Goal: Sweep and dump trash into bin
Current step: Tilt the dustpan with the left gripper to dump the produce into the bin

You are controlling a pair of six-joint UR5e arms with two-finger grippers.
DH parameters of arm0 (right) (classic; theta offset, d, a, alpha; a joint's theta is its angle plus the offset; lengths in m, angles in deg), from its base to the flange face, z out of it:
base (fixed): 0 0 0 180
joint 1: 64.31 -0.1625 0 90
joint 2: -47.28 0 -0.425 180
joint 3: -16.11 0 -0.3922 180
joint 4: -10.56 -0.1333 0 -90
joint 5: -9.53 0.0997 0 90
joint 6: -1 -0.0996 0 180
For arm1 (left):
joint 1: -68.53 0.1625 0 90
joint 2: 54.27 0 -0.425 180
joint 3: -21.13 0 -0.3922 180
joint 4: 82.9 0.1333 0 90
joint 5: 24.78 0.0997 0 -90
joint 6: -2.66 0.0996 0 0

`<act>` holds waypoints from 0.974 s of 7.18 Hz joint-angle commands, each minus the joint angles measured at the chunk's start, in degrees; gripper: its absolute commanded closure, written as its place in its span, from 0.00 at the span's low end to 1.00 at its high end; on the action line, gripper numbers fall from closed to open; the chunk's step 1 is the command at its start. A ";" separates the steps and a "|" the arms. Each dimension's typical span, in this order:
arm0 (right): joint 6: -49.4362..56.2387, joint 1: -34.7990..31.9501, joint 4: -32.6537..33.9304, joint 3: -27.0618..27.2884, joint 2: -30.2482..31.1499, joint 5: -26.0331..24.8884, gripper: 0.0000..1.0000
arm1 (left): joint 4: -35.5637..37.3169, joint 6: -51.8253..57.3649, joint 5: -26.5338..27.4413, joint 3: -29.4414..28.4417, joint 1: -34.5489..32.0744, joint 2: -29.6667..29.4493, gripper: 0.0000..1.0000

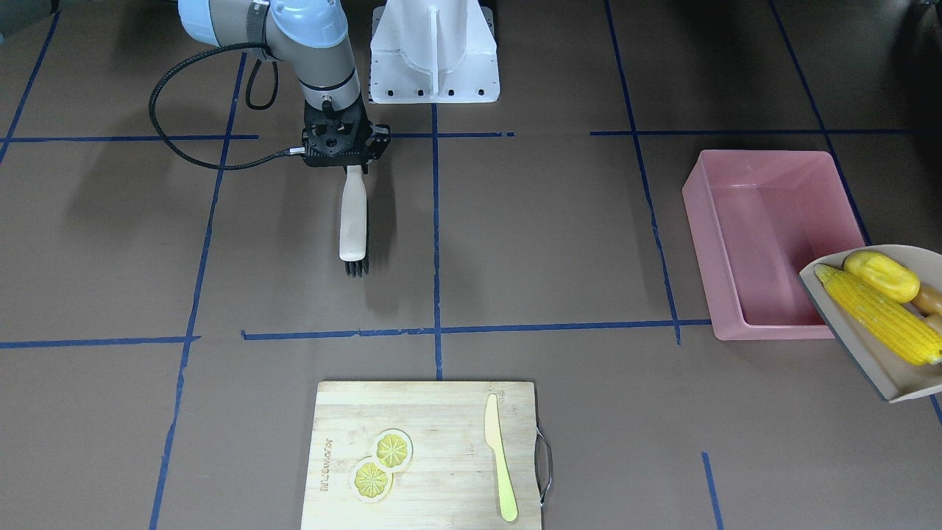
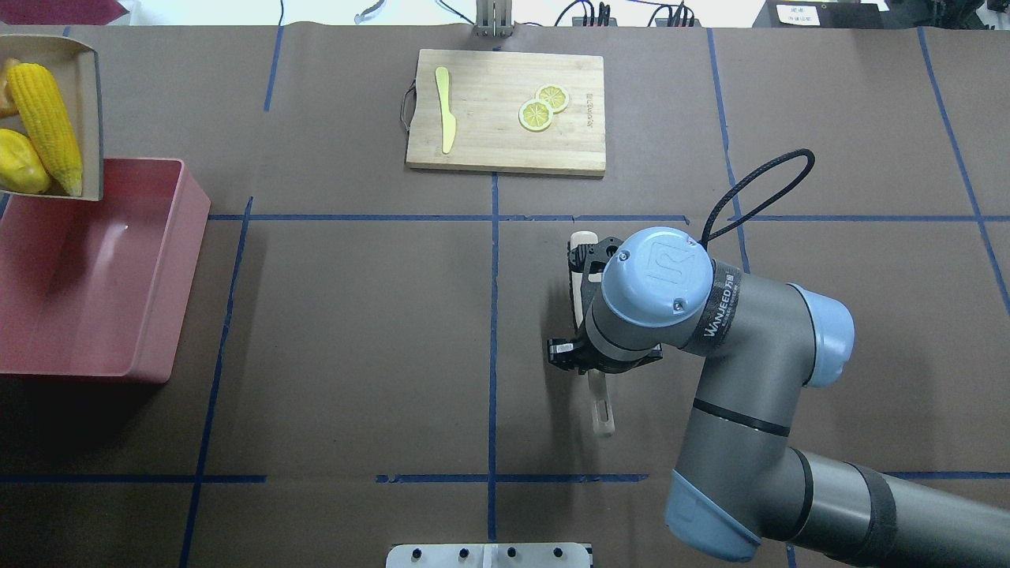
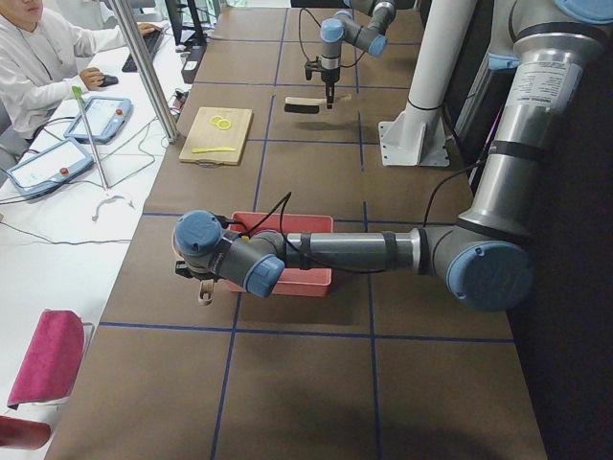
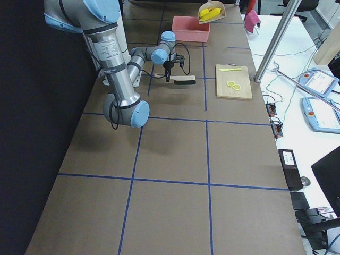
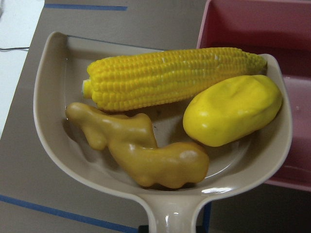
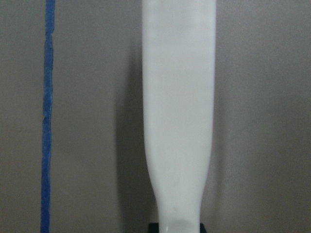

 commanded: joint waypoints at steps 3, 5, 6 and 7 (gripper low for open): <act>-0.73 0.29 -0.07 -0.01 -0.17 -0.05 1.00 | 9.61 7.71 0.69 8.30 0.52 1.92 1.00; -2.05 0.46 -0.07 0.08 -0.34 0.13 1.00 | 22.12 7.79 6.89 14.30 0.96 2.01 1.00; -2.05 0.46 -0.07 -0.01 -0.34 0.13 1.00 | 23.92 8.05 10.41 16.32 1.14 2.18 1.00; -1.97 0.55 -0.07 -0.01 -0.26 0.13 1.00 | 24.64 8.32 13.23 18.08 1.14 3.14 1.00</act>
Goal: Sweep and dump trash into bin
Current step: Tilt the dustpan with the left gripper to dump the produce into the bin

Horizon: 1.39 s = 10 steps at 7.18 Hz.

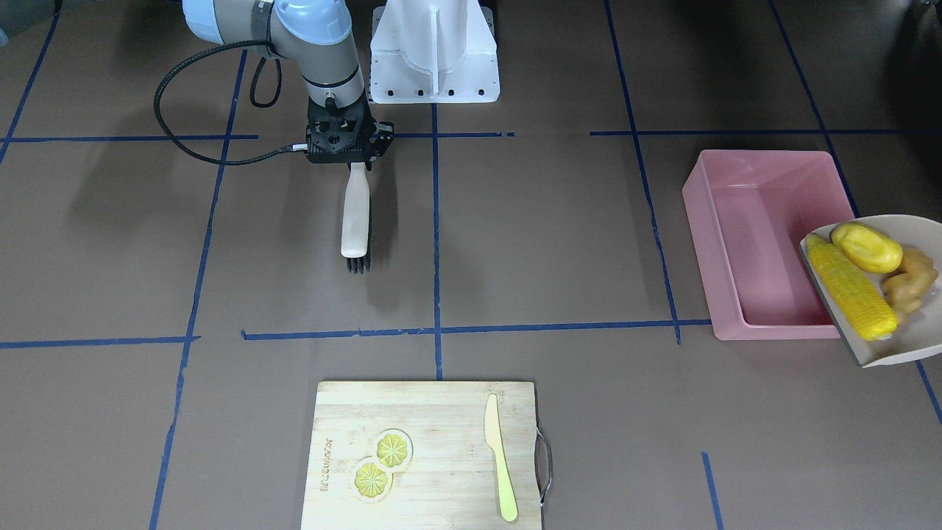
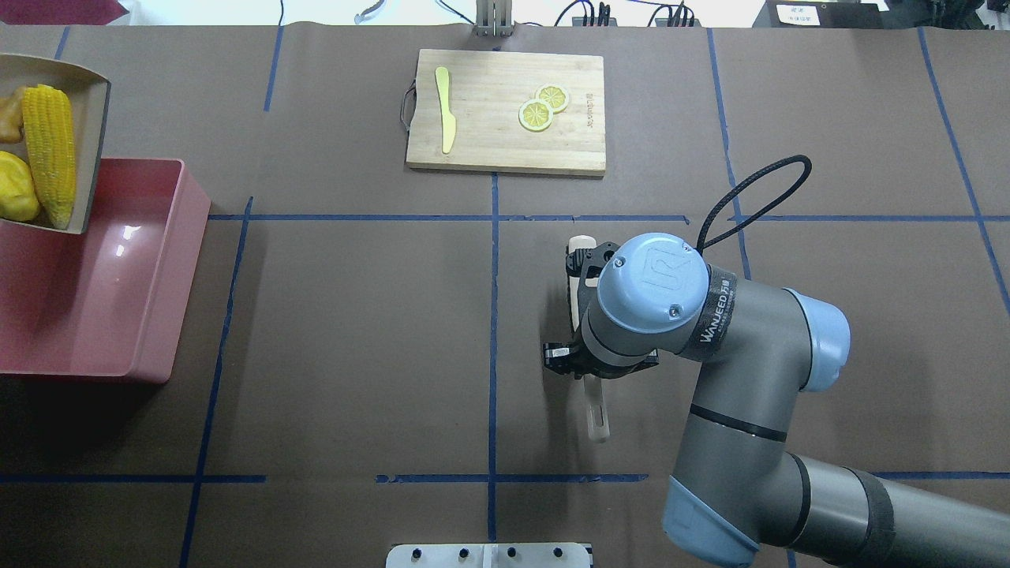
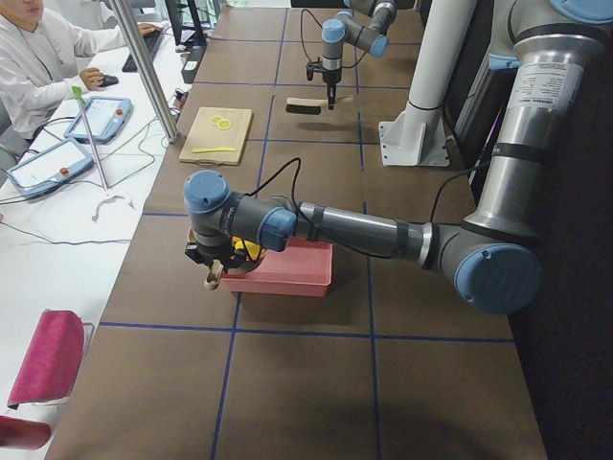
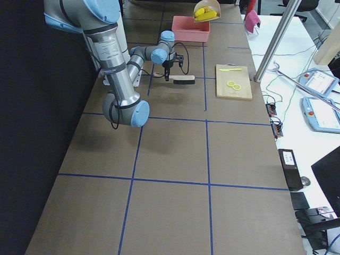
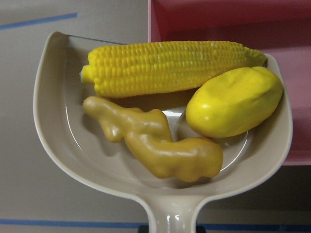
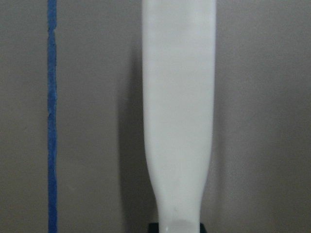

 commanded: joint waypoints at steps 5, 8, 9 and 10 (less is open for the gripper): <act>0.08 0.16 0.00 -0.13 -0.04 0.01 1.00 | 16.90 8.64 16.43 13.61 0.10 2.22 1.00; -0.01 0.16 0.00 -0.13 -0.04 0.01 1.00 | 16.90 6.55 13.82 12.65 0.36 2.13 1.00; -0.01 0.16 0.00 -0.13 -0.13 -0.08 1.00 | 16.11 -0.17 11.80 13.16 0.36 2.04 1.00; -0.01 0.16 0.00 -0.13 -0.13 0.01 1.00 | 15.41 -6.41 10.64 13.43 0.36 1.52 1.00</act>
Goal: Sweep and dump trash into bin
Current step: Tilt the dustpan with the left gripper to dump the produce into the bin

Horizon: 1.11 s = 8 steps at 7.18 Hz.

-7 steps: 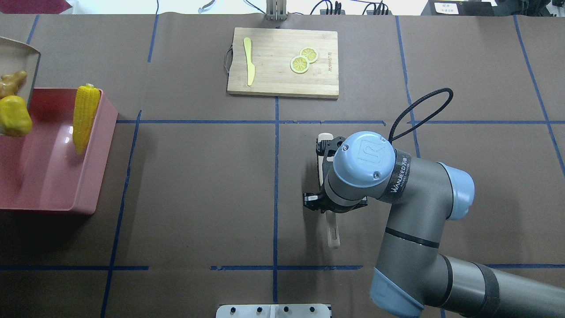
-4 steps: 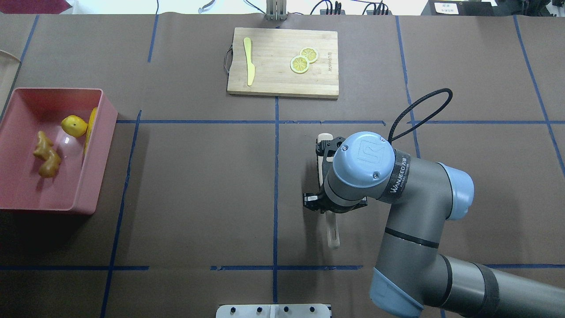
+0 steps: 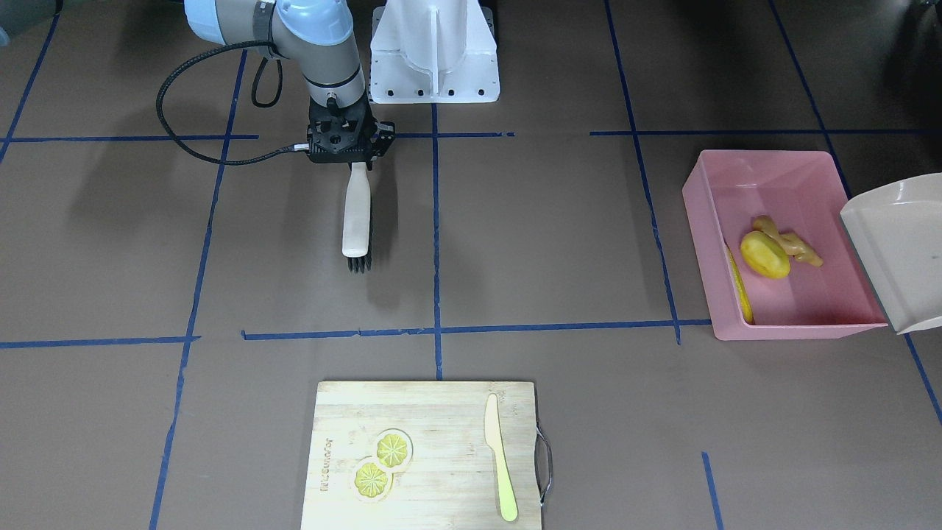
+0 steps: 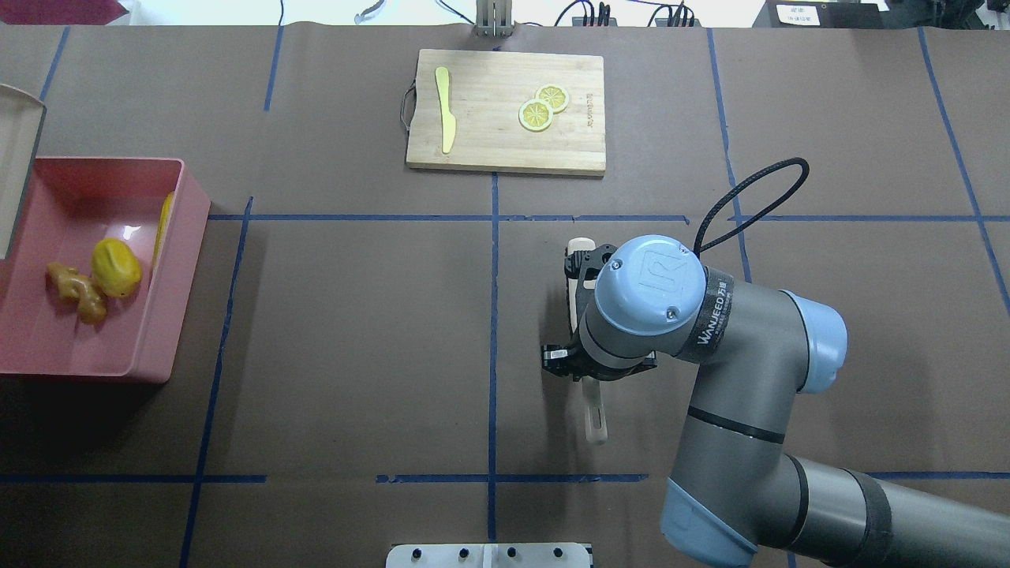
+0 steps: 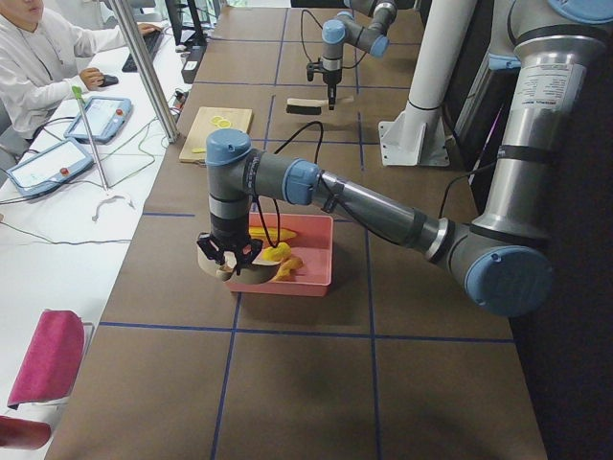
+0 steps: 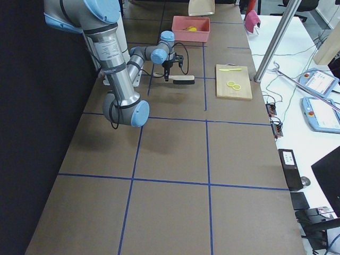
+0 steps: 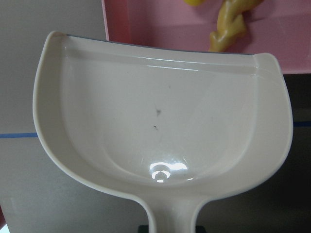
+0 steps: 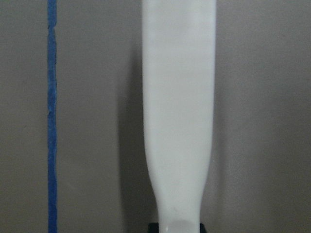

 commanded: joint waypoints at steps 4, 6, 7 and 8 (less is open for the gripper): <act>0.00 0.00 -0.09 0.09 -0.12 -0.05 1.00 | -12.43 -32.03 -20.70 0.27 0.10 -0.34 1.00; -0.53 0.00 -0.09 0.17 -0.12 -0.05 1.00 | -23.31 -42.31 -24.85 0.01 2.27 -0.25 1.00; -0.53 0.00 -0.09 0.26 -0.12 -0.05 1.00 | -28.50 -48.11 -25.05 0.79 6.99 -0.60 1.00; -0.70 0.00 -0.09 0.96 -0.04 -0.05 1.00 | -32.38 -52.00 -24.88 1.50 12.26 -0.69 1.00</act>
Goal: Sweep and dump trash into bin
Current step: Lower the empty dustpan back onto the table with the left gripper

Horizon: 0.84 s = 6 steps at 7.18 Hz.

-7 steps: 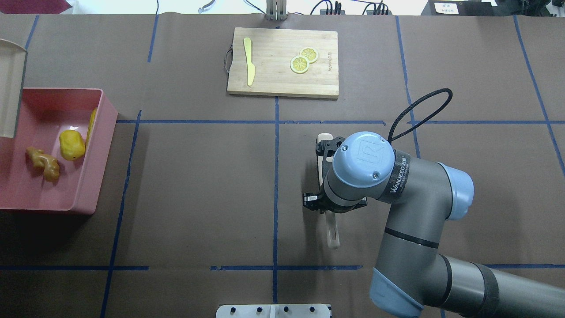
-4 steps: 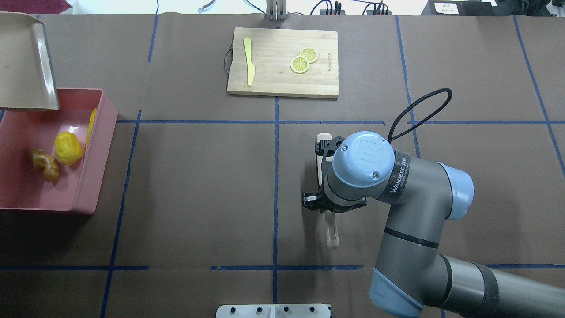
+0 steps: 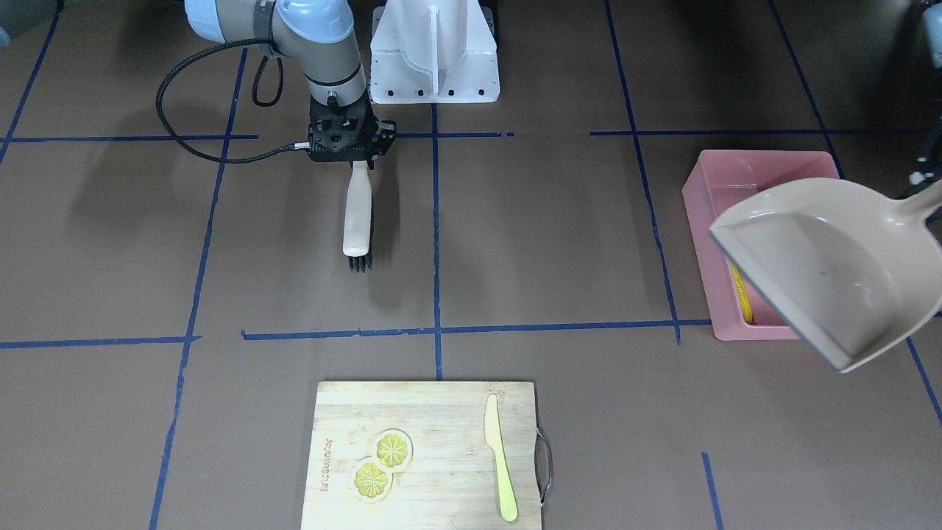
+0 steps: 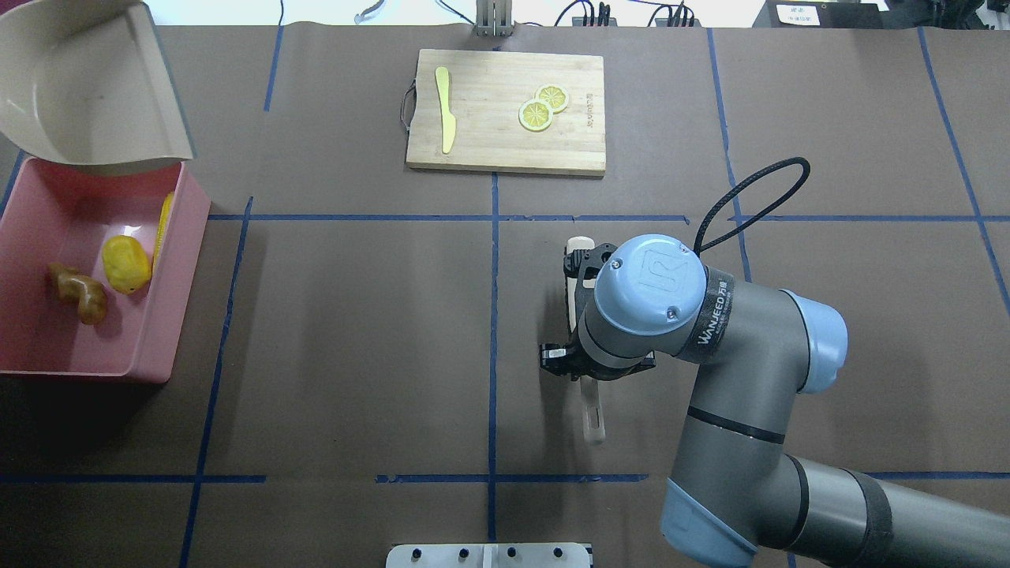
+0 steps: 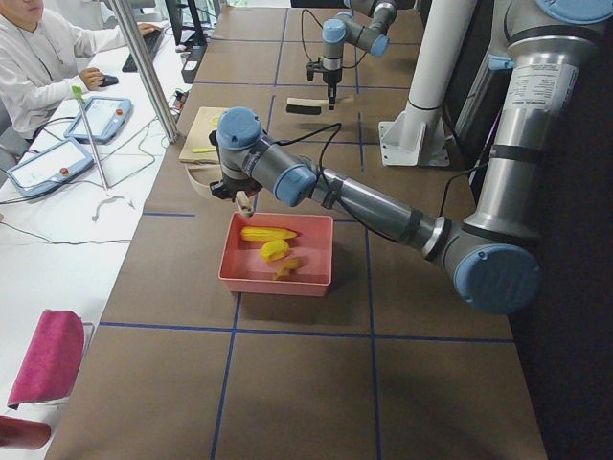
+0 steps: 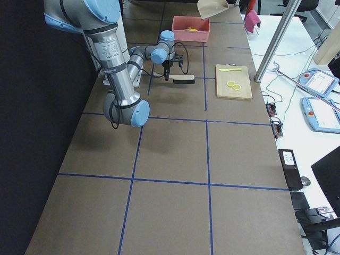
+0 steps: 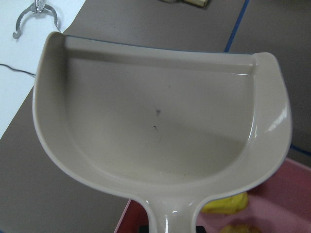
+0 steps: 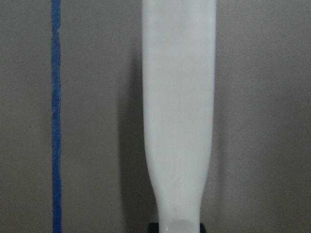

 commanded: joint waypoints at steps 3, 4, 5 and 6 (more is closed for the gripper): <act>-0.43 -0.09 0.09 1.10 0.25 0.00 1.00 | -7.71 -13.04 0.79 2.99 19.05 -2.98 1.00; -0.43 -0.09 0.00 1.36 0.33 0.00 1.00 | -7.71 -14.54 5.49 2.99 24.31 -4.21 1.00; -0.43 -0.09 0.00 1.36 0.42 0.00 1.00 | -7.71 -14.73 10.15 2.73 29.85 -5.18 1.00; -0.43 -0.09 0.00 1.27 0.51 0.00 1.00 | -7.71 -14.47 13.24 1.60 34.16 -6.76 0.99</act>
